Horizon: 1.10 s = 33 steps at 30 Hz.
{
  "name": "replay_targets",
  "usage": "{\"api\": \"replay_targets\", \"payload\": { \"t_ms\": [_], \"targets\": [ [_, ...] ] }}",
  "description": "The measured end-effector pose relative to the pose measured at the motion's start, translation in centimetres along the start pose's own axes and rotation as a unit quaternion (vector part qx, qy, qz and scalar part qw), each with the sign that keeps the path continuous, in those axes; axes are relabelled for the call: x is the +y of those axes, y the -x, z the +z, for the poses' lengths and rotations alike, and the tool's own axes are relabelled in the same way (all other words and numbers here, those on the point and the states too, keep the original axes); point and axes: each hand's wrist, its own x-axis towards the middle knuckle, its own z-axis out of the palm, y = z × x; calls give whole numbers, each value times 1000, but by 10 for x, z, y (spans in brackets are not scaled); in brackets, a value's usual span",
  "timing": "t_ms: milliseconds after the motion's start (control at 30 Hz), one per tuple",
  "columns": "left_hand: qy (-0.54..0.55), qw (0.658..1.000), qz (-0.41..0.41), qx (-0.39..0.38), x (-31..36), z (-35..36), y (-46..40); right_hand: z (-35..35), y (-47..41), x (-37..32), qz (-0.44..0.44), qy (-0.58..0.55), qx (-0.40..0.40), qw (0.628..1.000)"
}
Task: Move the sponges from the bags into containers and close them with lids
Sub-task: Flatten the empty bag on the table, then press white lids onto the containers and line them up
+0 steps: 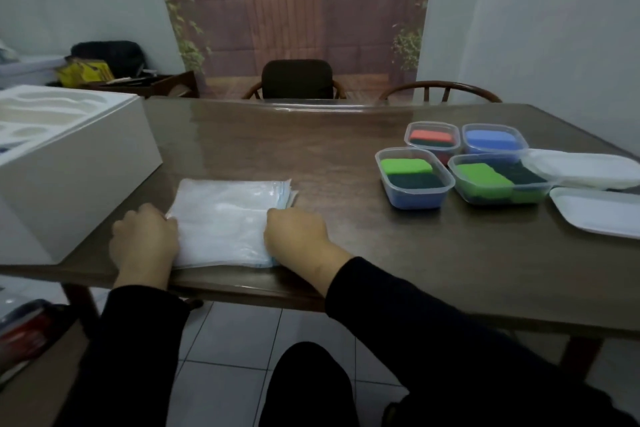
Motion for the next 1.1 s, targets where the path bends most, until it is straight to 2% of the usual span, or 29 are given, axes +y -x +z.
{"api": "replay_targets", "payload": {
  "t_ms": [133,267,367,433,500,567,667,767,833,900,1000,1100],
  "targets": [
    [-7,1000,-12,1,2,0,-1,-1,-5,2,14,25,-20,999],
    [23,998,-24,-57,1,-11,-6,-18,-1,18,19,-121,-72,990],
    [66,997,-7,-44,14,-25,11,-41,26,34,16,-199,-9,980],
    [123,991,59,2,42,-34,39,-57,46,55,27,-234,40,971],
    [217,966,139,5,80,-43,77,-72,67,81,45,-272,87,957],
    [286,931,220,-50,122,-47,114,-82,86,115,77,-300,139,941],
    [285,887,327,-156,179,-43,152,-91,112,169,147,-314,211,914],
    [289,828,413,-245,232,-38,173,-100,143,222,226,-288,265,892],
    [279,805,451,-265,264,-34,179,-106,163,255,287,-256,295,875],
    [246,807,472,-255,292,-25,176,-106,178,291,350,-219,314,855],
    [170,824,502,-201,328,-6,168,-104,194,340,439,-142,320,828],
    [87,826,527,-179,347,11,162,-107,204,368,521,-47,268,809]
  ]
}}
